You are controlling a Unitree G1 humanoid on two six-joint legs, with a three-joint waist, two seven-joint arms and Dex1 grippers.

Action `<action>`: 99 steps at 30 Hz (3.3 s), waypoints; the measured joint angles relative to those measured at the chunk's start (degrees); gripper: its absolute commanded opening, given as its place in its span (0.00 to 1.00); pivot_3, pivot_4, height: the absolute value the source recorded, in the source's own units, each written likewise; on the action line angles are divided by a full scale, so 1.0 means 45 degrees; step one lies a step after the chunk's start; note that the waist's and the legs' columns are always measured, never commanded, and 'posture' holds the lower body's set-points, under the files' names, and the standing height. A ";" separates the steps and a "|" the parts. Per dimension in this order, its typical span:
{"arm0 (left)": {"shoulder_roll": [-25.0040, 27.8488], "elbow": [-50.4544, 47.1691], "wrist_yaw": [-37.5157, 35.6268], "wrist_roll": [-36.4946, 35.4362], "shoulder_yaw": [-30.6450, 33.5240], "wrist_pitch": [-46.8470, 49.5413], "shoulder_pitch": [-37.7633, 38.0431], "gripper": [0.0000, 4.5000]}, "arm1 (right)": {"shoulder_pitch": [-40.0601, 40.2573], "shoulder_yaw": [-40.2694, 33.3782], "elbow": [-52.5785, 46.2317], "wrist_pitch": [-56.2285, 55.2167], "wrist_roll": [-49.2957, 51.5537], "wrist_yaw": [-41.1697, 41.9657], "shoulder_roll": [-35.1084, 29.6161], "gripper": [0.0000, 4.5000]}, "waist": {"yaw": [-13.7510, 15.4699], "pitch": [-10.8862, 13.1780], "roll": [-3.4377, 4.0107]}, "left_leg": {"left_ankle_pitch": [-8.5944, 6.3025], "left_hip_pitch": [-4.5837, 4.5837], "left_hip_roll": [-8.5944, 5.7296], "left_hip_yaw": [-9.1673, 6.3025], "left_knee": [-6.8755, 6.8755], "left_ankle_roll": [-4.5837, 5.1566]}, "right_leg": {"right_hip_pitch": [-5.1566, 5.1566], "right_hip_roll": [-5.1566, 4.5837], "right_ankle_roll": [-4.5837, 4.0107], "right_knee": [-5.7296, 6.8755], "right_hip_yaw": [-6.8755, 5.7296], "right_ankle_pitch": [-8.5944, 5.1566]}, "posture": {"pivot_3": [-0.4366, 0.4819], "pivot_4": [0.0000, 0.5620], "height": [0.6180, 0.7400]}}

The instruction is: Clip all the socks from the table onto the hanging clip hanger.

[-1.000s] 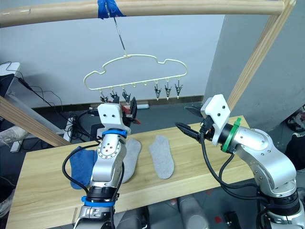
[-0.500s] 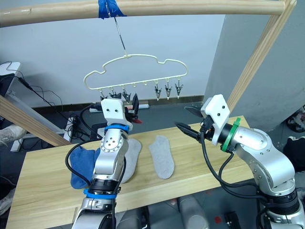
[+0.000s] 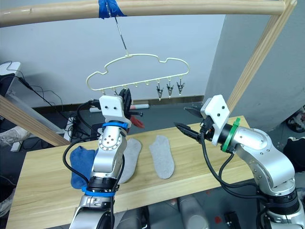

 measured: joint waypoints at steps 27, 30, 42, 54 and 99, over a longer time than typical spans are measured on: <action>0.3582 -0.2690 -0.5479 -0.3019 0.0490 0.3175 0.0780 0.01 | -0.1546 0.5319 1.2415 -0.4221 -0.6695 -0.4479 0.6945 1.00 | 0.0800 0.0075 0.0043 | 0.0000 0.0008 0.0006 -0.0001 -0.0007 -0.0001 | -0.0012 -0.0015 -0.0028 0.0016 -0.0004 0.0008 | 0.30 0.48 1.00; 0.3636 -0.2712 -0.5680 -0.3197 0.0479 0.3396 0.0719 0.01 | -0.1894 0.5177 1.4073 -0.4778 -0.7010 -0.4665 0.7293 1.00 | 0.0883 0.0075 0.0043 | 0.0000 0.0009 0.0011 -0.0006 -0.0008 -0.0001 | -0.0013 -0.0008 -0.0039 0.0022 -0.0009 0.0015 | 0.30 0.48 1.00; 0.4106 -0.2974 -0.6557 -0.4265 0.0767 0.4475 0.0625 0.01 | -0.2410 0.4754 1.6087 -0.5979 -0.7527 -0.4440 0.7851 0.33 | 0.1003 0.0074 0.0045 | 0.0001 0.0041 0.0015 -0.0005 -0.0003 -0.0002 | -0.0001 -0.0001 -0.0028 0.0058 -0.0004 0.0008 | 0.31 0.47 1.00; 0.4526 -0.2844 -0.7420 -0.5574 0.1059 0.5686 0.0129 0.01 | -0.1891 0.5387 1.3068 -0.7584 -0.9140 -0.4160 0.6728 0.00 | 0.1028 0.0081 0.0050 | 0.0001 0.0019 0.0016 -0.0003 -0.0006 -0.0003 | -0.0025 0.0002 -0.0012 0.0051 -0.0002 -0.0002 | 0.28 0.47 1.00; 0.4420 -0.3095 -0.7614 -0.6042 0.1148 0.6299 0.0293 0.01 | -0.3439 0.5856 1.2193 -0.9836 -1.0570 -0.4174 0.7510 0.00 | 0.1033 0.0081 0.0048 | 0.0001 0.0019 0.0011 -0.0010 -0.0006 -0.0004 | -0.0020 -0.0010 -0.0073 0.0057 -0.0011 0.0035 | 0.28 0.45 1.00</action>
